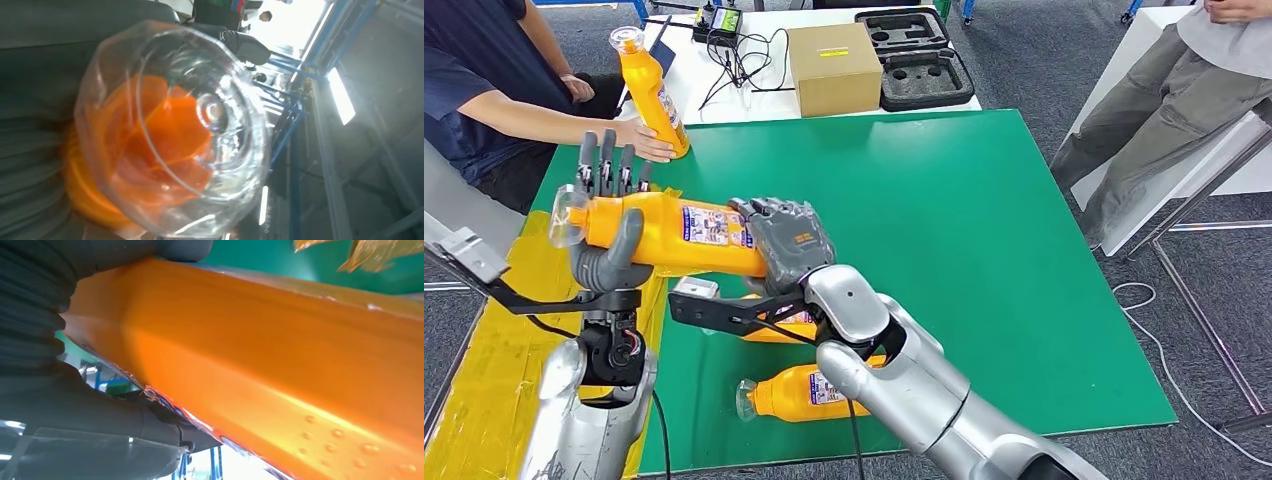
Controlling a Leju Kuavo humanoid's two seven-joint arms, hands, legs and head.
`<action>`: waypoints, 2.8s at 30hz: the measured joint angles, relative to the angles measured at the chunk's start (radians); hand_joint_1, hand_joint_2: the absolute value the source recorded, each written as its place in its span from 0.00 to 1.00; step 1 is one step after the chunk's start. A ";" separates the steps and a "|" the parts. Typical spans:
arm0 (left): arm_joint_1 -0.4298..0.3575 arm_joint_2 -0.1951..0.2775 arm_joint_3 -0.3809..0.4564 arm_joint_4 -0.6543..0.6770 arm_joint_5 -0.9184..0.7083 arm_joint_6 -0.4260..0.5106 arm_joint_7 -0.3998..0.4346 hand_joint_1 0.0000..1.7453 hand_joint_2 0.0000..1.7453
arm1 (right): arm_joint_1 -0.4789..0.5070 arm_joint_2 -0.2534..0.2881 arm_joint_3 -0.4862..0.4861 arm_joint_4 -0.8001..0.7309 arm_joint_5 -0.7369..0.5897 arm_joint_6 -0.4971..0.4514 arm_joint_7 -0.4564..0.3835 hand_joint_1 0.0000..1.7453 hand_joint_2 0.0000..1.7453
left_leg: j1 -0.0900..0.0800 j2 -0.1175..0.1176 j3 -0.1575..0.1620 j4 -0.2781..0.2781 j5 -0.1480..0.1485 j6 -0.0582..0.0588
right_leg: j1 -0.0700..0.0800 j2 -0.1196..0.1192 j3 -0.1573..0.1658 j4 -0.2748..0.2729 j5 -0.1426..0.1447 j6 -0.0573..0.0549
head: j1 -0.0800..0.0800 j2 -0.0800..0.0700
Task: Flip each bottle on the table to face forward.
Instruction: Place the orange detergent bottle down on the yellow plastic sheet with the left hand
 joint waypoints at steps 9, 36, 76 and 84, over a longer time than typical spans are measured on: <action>0.006 0.014 -0.045 0.007 -0.019 -0.039 0.053 0.00 1.00 | -0.031 0.005 -0.020 0.033 0.057 -0.019 0.013 1.00 1.00 | 0.000 0.000 0.000 0.000 0.000 0.000 | 0.000 0.000 0.000 0.000 0.000 0.000 | 0.000 0.000; -0.010 0.035 -0.062 0.049 -0.010 -0.053 0.046 0.00 1.00 | -0.081 0.074 -0.030 0.214 0.031 -0.026 -0.002 1.00 1.00 | 0.000 0.000 0.000 0.000 0.000 0.000 | 0.000 0.000 -0.001 0.000 0.000 0.000 | 0.000 0.000; -0.011 0.035 -0.024 0.021 -0.055 -0.070 0.062 1.00 1.00 | -0.062 0.025 0.065 0.038 0.070 0.060 0.041 1.00 1.00 | 0.000 0.000 0.000 0.000 0.000 0.000 | 0.000 0.000 -0.001 0.000 0.000 0.000 | 0.000 0.000; -0.016 0.034 -0.024 0.024 -0.048 -0.087 0.065 1.00 1.00 | -0.060 0.007 0.058 0.010 0.069 0.083 0.044 1.00 1.00 | 0.000 0.001 0.000 0.000 0.000 0.000 | 0.000 0.001 -0.001 0.000 0.000 0.000 | 0.000 0.000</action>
